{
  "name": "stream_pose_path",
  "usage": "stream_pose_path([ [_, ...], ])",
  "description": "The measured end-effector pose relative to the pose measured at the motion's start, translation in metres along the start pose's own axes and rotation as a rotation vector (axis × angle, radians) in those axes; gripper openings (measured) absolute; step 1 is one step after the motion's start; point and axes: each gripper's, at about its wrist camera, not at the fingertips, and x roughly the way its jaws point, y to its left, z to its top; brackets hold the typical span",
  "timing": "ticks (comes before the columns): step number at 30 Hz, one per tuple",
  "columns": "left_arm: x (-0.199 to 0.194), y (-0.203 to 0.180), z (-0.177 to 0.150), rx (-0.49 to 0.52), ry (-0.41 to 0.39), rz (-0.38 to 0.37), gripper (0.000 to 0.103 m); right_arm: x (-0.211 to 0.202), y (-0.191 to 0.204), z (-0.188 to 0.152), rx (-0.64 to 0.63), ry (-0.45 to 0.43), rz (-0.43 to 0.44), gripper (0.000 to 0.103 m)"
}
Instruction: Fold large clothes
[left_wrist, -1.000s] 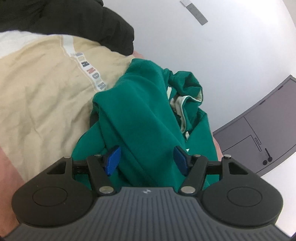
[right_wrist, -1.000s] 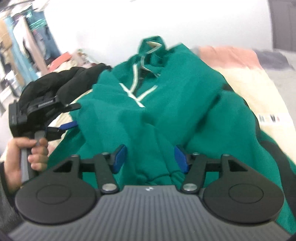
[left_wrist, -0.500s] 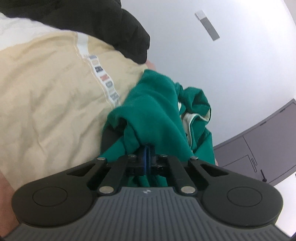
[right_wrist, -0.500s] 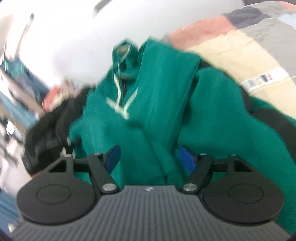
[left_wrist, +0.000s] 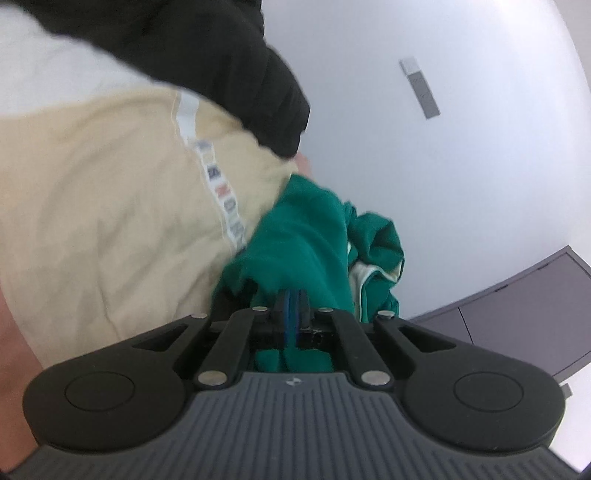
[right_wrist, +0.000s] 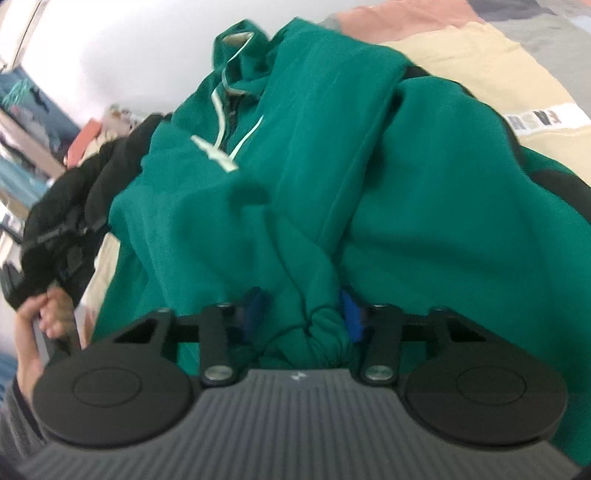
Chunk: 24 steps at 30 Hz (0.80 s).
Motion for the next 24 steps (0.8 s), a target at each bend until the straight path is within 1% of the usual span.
stream_pose_path([
  [1,0.002,0.002,-0.003,-0.014,0.016,-0.01,0.013,-0.001,0.001,0.0,-0.009,-0.003,0.005,0.033],
  [3,0.006,0.006,-0.007,-0.04,0.038,-0.027,0.053,-0.007,0.004,0.002,-0.02,-0.018,0.021,0.027],
  [4,0.006,0.006,-0.009,-0.046,0.038,-0.034,0.057,-0.011,0.004,0.003,-0.026,-0.03,0.027,0.025],
  [6,0.006,0.006,-0.011,-0.04,0.031,-0.025,0.058,-0.02,0.006,0.005,-0.035,-0.073,0.042,0.024],
  [9,0.005,0.006,-0.01,-0.031,0.02,-0.01,0.058,-0.037,0.004,0.012,-0.015,-0.152,0.071,0.023],
  [11,0.001,0.003,-0.008,-0.007,-0.003,0.018,0.058,-0.044,0.002,0.018,-0.002,-0.195,0.077,0.023],
  [13,-0.002,-0.001,-0.007,0.024,-0.032,0.056,0.059,-0.047,-0.001,0.021,0.006,-0.217,0.081,0.023],
  [14,-0.003,-0.003,-0.006,0.042,-0.047,0.085,0.059,-0.046,-0.002,0.024,0.013,-0.222,0.084,0.023],
  [15,-0.003,-0.003,-0.005,0.05,-0.053,0.097,0.06,-0.045,-0.003,0.024,0.017,-0.223,0.086,0.023],
  [18,0.008,0.001,-0.005,0.037,-0.024,0.081,0.06,-0.041,-0.002,0.021,0.005,-0.205,0.089,0.023],
  [19,0.013,0.001,-0.006,0.049,-0.017,0.086,0.06,-0.039,-0.001,0.02,-0.004,-0.199,0.09,0.023],
  [22,0.028,-0.01,-0.011,0.153,-0.022,0.118,0.058,-0.035,0.004,0.018,-0.041,-0.18,0.087,0.023],
  [23,0.034,-0.014,-0.012,0.186,-0.022,0.136,0.051,-0.032,0.006,0.017,-0.055,-0.171,0.083,0.023],
  [24,0.038,-0.017,-0.014,0.209,-0.025,0.154,0.032,-0.029,0.007,0.016,-0.066,-0.161,0.076,0.023],
])
